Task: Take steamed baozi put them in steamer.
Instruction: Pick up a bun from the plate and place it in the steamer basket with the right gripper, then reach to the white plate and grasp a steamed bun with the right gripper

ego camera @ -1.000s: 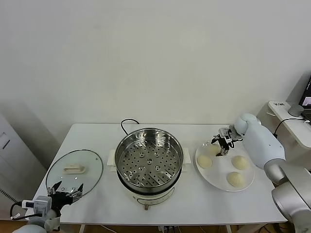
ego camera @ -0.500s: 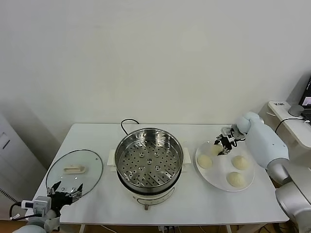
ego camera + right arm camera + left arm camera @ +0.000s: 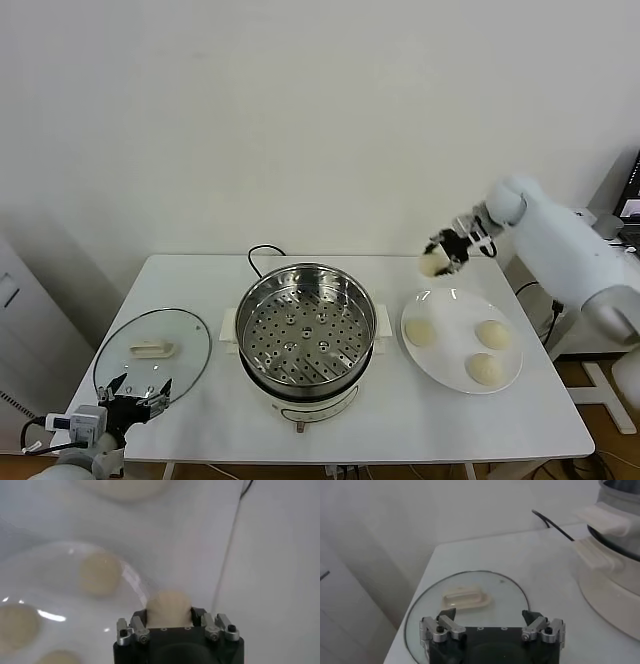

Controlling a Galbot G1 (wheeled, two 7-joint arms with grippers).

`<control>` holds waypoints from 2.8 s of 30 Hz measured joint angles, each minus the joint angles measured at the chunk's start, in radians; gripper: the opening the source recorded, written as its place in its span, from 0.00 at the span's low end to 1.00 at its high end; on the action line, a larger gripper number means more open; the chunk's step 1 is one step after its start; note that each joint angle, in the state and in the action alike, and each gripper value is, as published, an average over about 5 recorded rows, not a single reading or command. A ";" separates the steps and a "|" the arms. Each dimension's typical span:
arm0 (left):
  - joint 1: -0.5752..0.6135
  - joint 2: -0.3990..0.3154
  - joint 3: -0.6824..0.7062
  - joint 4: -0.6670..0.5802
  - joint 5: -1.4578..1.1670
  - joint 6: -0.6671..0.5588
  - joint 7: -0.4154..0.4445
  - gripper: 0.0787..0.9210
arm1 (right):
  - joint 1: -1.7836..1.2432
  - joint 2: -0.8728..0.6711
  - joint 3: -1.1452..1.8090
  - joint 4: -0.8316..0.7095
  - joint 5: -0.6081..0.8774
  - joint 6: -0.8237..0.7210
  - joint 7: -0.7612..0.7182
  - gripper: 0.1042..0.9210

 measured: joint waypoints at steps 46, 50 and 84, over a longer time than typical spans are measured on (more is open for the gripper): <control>0.012 0.007 0.011 -0.011 0.037 -0.002 0.001 0.88 | -0.041 0.250 -0.138 0.350 -0.239 0.367 0.003 0.56; 0.011 0.007 0.011 -0.008 0.037 -0.002 0.001 0.88 | -0.069 0.263 -0.120 0.345 -0.280 0.367 0.008 0.56; 0.011 0.011 0.008 -0.024 0.038 0.000 0.001 0.88 | 0.125 0.111 -0.256 0.275 0.039 0.367 -0.056 0.88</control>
